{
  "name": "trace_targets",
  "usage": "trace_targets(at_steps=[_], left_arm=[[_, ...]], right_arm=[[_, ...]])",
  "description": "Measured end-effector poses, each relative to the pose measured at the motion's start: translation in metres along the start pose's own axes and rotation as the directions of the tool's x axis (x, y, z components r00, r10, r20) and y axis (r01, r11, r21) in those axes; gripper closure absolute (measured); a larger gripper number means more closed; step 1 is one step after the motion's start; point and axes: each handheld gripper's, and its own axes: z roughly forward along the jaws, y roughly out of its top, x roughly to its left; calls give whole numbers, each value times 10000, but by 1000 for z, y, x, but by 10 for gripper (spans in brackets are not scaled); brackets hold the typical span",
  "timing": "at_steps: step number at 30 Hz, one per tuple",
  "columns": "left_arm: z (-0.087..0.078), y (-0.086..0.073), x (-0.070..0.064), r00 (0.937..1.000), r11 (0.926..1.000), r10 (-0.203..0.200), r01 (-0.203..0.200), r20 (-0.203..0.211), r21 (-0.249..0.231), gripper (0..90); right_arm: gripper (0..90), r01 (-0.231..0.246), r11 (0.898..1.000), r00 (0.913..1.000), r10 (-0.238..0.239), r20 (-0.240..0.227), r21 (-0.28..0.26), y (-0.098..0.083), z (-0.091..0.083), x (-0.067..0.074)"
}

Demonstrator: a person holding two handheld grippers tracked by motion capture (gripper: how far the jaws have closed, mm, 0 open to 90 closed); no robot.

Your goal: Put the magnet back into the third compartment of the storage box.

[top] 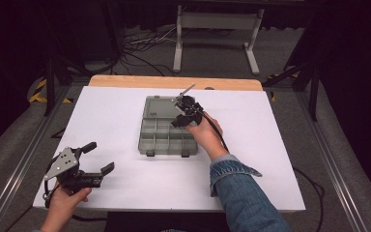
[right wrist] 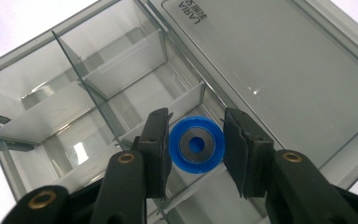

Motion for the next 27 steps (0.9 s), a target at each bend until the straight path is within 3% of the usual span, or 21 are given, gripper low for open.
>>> trace_targets(at_steps=[27], left_arm=[[0, 0, 0, 10000, 10000, -43, 43, 3, -20, 49]], right_arm=[[616, 249, 9986, 9997, -250, 6, 465, -1, 16, 2]])
